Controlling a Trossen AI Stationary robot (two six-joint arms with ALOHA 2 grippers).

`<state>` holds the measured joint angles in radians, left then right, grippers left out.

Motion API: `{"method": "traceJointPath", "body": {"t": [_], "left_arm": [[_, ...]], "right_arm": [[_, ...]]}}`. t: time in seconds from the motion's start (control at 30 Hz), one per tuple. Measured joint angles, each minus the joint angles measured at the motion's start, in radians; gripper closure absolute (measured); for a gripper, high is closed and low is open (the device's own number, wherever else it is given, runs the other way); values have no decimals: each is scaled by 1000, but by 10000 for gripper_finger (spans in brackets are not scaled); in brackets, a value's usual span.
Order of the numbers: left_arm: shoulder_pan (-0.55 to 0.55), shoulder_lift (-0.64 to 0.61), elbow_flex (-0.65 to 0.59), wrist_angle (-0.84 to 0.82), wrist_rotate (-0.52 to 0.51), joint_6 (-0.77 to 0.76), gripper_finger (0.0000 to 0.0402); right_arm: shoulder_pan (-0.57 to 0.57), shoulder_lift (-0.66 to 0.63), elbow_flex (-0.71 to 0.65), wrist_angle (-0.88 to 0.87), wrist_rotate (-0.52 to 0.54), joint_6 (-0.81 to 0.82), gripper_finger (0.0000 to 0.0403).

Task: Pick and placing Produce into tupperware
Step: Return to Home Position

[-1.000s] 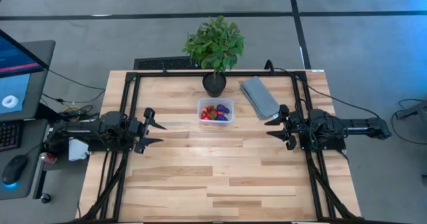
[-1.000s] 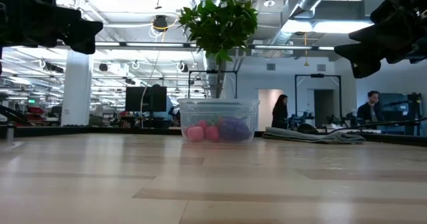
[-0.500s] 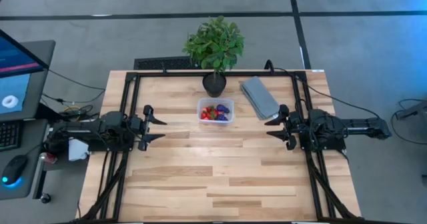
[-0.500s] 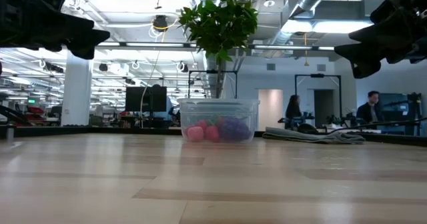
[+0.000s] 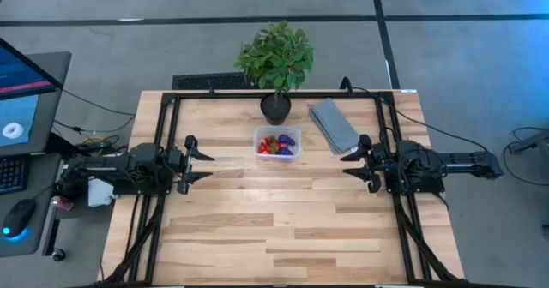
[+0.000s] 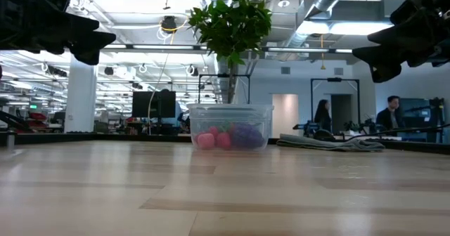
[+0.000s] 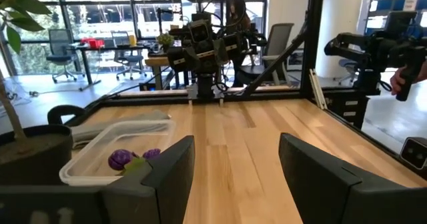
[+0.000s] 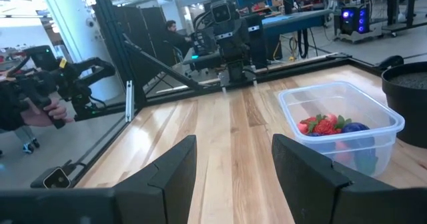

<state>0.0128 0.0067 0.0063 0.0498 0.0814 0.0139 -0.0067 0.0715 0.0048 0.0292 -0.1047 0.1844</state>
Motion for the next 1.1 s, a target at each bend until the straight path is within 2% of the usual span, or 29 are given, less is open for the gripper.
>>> {"method": "traceJointPath", "body": {"t": [0.23, 0.63, 1.1], "left_arm": [[0, 0, 0, 0, -1, 10, 191], [0, 0, 0, -17, -91, 79, 191], [0, 0, 0, -17, -94, 69, 191]], "right_arm": [[0, 0, 0, 0, 0, 0, 184], [0, 0, 0, 0, 0, 0, 184], [0, 0, 0, 0, 0, 0, 184]]}}
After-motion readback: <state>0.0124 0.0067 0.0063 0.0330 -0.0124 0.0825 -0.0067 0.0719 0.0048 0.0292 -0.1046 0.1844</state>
